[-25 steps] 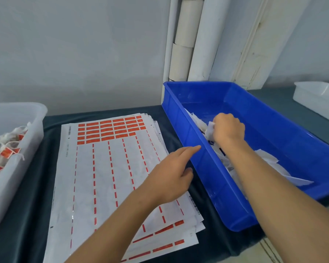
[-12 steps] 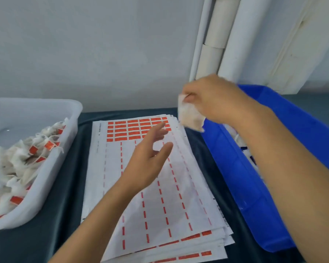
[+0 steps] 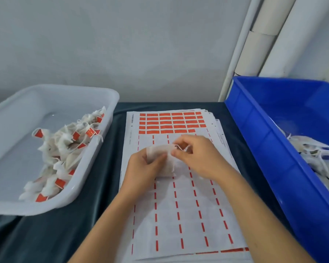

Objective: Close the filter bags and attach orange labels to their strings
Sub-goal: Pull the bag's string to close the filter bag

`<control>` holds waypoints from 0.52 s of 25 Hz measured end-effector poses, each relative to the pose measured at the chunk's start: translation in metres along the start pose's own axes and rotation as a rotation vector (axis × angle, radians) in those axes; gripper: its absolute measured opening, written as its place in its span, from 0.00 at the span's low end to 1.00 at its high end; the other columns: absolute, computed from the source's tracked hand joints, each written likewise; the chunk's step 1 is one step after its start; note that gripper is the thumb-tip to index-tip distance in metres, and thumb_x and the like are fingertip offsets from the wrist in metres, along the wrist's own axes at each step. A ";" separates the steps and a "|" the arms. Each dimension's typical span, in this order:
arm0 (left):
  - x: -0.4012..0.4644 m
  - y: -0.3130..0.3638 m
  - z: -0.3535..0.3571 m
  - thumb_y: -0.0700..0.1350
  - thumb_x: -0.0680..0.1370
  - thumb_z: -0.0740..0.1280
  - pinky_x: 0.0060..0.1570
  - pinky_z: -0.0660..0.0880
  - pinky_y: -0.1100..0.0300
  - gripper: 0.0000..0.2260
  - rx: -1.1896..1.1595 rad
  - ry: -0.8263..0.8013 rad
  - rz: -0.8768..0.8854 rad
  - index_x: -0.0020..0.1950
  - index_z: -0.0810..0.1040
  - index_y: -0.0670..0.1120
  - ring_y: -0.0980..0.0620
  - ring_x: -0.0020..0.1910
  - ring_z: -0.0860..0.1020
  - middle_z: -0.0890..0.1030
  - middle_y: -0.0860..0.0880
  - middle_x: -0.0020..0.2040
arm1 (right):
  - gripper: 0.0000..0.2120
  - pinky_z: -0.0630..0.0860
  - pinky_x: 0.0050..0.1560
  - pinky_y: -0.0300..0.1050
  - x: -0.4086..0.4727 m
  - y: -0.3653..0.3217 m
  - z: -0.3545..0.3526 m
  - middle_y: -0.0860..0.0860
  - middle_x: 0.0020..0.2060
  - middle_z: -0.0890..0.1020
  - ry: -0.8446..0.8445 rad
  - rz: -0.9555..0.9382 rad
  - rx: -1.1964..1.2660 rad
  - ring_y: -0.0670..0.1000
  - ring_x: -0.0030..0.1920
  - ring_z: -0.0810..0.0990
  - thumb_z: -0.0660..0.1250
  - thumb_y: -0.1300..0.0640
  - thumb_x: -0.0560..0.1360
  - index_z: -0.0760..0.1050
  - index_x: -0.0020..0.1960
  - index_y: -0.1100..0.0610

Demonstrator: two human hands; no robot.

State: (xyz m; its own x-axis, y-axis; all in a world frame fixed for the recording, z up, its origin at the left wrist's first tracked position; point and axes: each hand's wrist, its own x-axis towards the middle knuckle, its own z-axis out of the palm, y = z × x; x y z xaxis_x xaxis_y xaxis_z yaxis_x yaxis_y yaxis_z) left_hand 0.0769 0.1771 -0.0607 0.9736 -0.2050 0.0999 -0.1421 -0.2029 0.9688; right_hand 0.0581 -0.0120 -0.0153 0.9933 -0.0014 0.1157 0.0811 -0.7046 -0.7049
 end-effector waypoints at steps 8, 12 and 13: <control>0.004 0.008 0.000 0.47 0.83 0.65 0.37 0.80 0.66 0.07 0.009 -0.083 0.016 0.46 0.78 0.51 0.56 0.43 0.85 0.83 0.56 0.40 | 0.08 0.74 0.46 0.29 -0.015 0.000 0.014 0.36 0.40 0.84 0.191 -0.046 0.212 0.38 0.47 0.82 0.65 0.42 0.80 0.81 0.51 0.41; 0.000 0.013 -0.002 0.48 0.85 0.64 0.37 0.81 0.63 0.07 -0.112 -0.133 -0.007 0.48 0.78 0.50 0.54 0.44 0.86 0.84 0.56 0.43 | 0.05 0.73 0.46 0.23 -0.010 -0.005 0.017 0.37 0.38 0.83 0.289 -0.052 0.220 0.38 0.47 0.81 0.67 0.49 0.82 0.81 0.48 0.44; 0.000 0.014 -0.002 0.51 0.84 0.65 0.40 0.83 0.60 0.07 -0.119 -0.139 -0.001 0.50 0.80 0.51 0.52 0.46 0.86 0.85 0.55 0.46 | 0.06 0.72 0.46 0.22 -0.009 -0.006 0.017 0.38 0.37 0.82 0.312 -0.054 0.203 0.37 0.48 0.80 0.68 0.51 0.82 0.81 0.48 0.45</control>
State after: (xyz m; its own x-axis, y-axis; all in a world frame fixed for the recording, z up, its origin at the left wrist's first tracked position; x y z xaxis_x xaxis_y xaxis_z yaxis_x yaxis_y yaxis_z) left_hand 0.0757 0.1762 -0.0465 0.9386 -0.3369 0.0749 -0.1113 -0.0900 0.9897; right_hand 0.0503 0.0042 -0.0238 0.9169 -0.2059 0.3419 0.1785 -0.5545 -0.8128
